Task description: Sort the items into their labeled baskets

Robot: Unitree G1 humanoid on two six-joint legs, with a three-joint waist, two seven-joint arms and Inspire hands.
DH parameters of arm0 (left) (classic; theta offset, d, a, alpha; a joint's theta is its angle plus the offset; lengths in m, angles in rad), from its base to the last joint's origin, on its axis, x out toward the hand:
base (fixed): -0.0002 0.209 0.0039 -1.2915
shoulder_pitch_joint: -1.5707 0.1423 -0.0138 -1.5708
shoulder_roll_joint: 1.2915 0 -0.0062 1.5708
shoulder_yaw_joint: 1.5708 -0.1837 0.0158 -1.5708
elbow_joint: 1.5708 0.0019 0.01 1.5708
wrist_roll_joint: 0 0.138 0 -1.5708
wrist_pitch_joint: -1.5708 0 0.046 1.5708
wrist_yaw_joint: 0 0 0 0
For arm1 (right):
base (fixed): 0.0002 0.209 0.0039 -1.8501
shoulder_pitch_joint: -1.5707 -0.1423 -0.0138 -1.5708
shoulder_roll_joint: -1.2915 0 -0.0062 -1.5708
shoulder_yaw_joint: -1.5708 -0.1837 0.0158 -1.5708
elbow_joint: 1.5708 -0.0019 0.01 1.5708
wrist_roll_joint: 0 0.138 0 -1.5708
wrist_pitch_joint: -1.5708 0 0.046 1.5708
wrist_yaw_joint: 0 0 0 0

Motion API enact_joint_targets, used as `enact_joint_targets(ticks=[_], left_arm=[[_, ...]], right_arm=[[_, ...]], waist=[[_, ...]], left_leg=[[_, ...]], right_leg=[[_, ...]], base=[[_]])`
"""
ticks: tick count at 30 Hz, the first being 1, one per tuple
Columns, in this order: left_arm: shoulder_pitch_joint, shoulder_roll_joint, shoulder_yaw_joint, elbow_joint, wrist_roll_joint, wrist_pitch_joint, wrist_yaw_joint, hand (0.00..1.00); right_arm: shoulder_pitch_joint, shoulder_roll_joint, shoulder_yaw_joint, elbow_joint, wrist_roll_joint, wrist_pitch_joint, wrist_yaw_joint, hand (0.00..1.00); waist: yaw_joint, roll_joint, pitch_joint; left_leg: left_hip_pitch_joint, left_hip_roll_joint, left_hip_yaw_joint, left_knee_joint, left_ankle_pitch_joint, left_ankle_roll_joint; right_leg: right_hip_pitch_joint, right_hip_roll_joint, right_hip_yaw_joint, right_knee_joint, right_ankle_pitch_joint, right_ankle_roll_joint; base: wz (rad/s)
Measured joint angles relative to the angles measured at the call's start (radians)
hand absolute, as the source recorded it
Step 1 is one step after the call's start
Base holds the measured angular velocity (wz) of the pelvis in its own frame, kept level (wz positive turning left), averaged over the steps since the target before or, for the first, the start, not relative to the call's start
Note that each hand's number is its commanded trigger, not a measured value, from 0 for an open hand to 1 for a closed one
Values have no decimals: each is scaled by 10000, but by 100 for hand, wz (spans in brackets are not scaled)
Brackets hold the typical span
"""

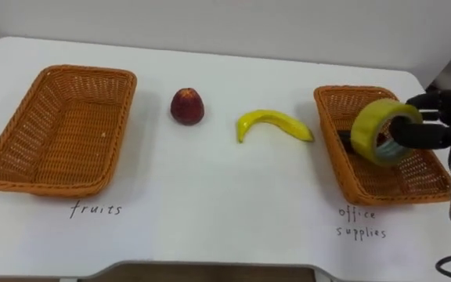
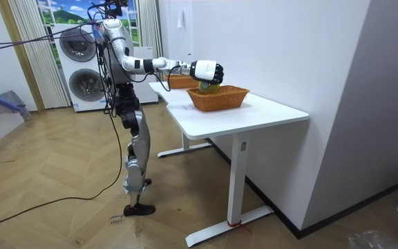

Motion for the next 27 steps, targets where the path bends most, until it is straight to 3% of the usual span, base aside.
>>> enact_joint_targets(ticks=[8, 9, 10, 11, 19, 24, 27], left_arm=[[30, 74, 4, -59, -6, -20, -1, 0], [32, 82, 2, -60, -3, -22, -1, 0], [32, 81, -3, -63, -2, -22, -2, 0], [33, 77, -5, -62, -4, -23, -4, 0], [61, 31, -3, -232, -71, 8, 8, 0], [103, 23, -23, -317, -118, 68, 27, 0], [178, 20, -18, -309, -114, 76, -5, 0]], right_arm=[[0, -208, -26, 50, 294, -20, -241, 100], [0, -208, -26, 60, 294, -20, -288, 74], [-1, -209, -26, 64, 293, -21, -311, 41], [-2, -209, -25, 109, 279, -34, -323, 0], [-2, -218, 9, 702, 308, -127, -346, 0], [-3, -233, 48, 703, 197, -168, -345, 0], [-3, -233, 45, 701, 198, -168, -320, 0]], waist=[[-56, -116, 167], [-88, -118, 172], [-107, -117, 172], [-130, -109, 175], [-181, -10, 147], [-158, 149, 41], [-178, 166, 33]], left_leg=[[-46, -8, -4, -24, -1, 0], [-66, -9, -12, -26, -1, 0], [-68, -9, -14, -31, -1, 0], [-68, -9, -29, -38, -1, 0], [-36, -1, -3, -50, -1, -1], [115, 4, 96, -133, 1, -1], [115, 4, 99, -131, 1, -1]], right_leg=[[-17, 22, 77, -36, 0, -1], [-32, 23, 74, -44, 0, -1], [-35, 24, 72, -45, 0, 0], [-36, 24, 42, -48, 0, 0], [-60, 25, 35, -54, 0, 0], [-12, 26, 136, -4, 0, 0], [-2, 33, 190, 28, 0, -1]], base=[[0], [0], [4], [5], [1], [-6], [-5]])
